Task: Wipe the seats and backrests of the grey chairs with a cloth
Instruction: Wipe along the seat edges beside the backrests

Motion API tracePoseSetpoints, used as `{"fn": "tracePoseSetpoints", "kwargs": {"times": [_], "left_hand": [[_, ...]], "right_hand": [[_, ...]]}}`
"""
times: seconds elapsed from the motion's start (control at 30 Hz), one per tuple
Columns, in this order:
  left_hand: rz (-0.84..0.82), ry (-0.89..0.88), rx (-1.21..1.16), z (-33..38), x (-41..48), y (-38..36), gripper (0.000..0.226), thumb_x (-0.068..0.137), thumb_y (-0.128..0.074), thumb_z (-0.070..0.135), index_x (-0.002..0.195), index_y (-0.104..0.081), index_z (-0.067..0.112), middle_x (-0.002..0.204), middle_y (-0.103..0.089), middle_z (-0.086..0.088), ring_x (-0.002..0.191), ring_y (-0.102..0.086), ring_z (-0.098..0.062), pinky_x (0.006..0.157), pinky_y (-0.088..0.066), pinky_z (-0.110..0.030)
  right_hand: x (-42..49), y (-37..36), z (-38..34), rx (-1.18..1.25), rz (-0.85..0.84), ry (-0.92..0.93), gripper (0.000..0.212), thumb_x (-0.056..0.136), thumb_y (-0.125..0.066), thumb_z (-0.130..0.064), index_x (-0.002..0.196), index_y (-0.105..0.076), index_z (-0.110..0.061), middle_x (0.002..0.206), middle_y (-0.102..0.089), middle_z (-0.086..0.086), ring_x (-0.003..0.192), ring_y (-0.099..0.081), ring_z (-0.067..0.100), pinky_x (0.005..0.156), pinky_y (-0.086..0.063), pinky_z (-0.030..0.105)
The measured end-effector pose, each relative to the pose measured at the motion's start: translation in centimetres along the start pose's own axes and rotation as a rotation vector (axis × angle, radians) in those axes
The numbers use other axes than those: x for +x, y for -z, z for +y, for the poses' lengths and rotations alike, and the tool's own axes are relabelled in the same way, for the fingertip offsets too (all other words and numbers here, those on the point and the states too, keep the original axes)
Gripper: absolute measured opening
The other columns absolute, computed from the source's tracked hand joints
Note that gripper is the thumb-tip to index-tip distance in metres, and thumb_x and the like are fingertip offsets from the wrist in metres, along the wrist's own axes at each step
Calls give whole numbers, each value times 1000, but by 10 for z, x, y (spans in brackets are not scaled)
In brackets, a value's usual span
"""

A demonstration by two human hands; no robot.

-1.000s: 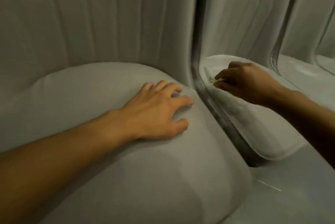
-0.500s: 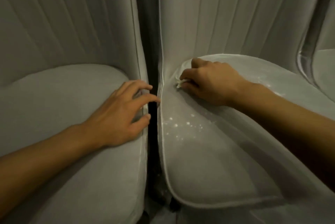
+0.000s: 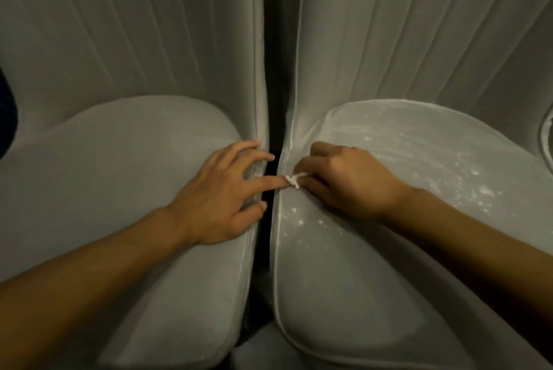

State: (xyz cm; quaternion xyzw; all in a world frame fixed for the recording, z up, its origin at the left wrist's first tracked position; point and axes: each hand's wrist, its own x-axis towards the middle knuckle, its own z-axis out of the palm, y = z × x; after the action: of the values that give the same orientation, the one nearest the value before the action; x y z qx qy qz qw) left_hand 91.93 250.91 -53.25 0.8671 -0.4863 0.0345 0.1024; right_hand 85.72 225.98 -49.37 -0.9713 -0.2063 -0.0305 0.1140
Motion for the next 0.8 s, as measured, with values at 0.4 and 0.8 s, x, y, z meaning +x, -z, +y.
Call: {"fn": "tracePoseSetpoints", "kwargs": {"times": [0.4,0.8], "left_hand": [[69,-45,-40,-1,0,-2,48,92,-56,46,139,-56,38,151,-41,-1,150,-22,-27,113,-36,-57],[37,-56,107,6,-2,4,51,98,-52,37,149,-49,35,152,-40,-9,148,-28,-29,117,-34,-45]], "right_hand": [[-15,-2,-25,125,-85,180,30,101,-46,-48,119,-62,-32,101,-59,-9,82,-61,8,71,-55,34],[-28,0,-23,45,-169,489,27,101,-45,-50,119,-61,-37,112,-56,-13,95,-59,8,78,-53,34]]}}
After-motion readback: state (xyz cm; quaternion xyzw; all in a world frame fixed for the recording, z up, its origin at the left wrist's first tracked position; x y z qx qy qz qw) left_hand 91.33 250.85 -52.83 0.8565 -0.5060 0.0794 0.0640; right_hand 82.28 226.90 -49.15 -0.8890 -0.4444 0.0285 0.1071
